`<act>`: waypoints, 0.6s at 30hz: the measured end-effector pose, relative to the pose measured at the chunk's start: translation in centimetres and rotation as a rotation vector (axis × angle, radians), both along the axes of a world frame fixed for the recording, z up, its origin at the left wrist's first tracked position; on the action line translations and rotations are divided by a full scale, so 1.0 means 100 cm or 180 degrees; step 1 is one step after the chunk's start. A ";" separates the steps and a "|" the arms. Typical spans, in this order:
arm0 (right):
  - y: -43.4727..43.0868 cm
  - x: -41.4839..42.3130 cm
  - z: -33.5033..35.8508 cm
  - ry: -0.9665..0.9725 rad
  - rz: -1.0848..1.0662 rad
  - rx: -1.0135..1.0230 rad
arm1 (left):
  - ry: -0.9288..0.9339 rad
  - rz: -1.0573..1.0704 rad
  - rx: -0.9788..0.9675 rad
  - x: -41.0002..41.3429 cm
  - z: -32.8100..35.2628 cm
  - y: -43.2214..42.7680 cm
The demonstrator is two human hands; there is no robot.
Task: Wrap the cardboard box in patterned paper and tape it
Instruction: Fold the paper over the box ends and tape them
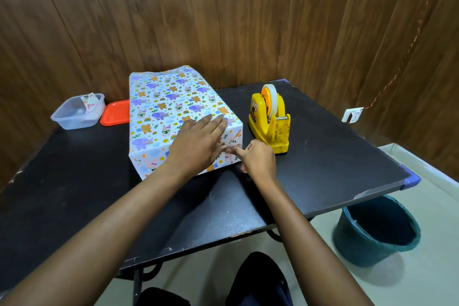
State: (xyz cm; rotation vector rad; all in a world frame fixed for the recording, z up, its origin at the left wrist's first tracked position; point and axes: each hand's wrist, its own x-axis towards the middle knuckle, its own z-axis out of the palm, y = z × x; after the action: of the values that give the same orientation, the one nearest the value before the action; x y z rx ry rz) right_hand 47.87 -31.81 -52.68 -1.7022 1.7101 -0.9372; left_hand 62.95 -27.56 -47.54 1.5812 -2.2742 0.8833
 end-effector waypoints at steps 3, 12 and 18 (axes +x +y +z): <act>-0.001 -0.008 0.003 -0.0175 0.0078 0.0027 | -0.0019 0.0058 0.0028 -0.005 -0.002 0.001; -0.006 -0.020 0.005 -0.1226 0.0432 0.0279 | 0.0306 0.0051 0.0064 -0.005 0.005 0.005; -0.002 -0.018 0.012 -0.0941 0.0642 0.0233 | 0.0003 0.0358 0.0333 -0.014 0.007 0.007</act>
State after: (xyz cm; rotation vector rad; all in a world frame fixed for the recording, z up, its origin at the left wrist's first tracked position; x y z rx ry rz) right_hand 46.08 -32.01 -51.44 -1.5659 1.3388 -0.9650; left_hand 61.59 -26.82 -46.88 1.7687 -2.2844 0.8011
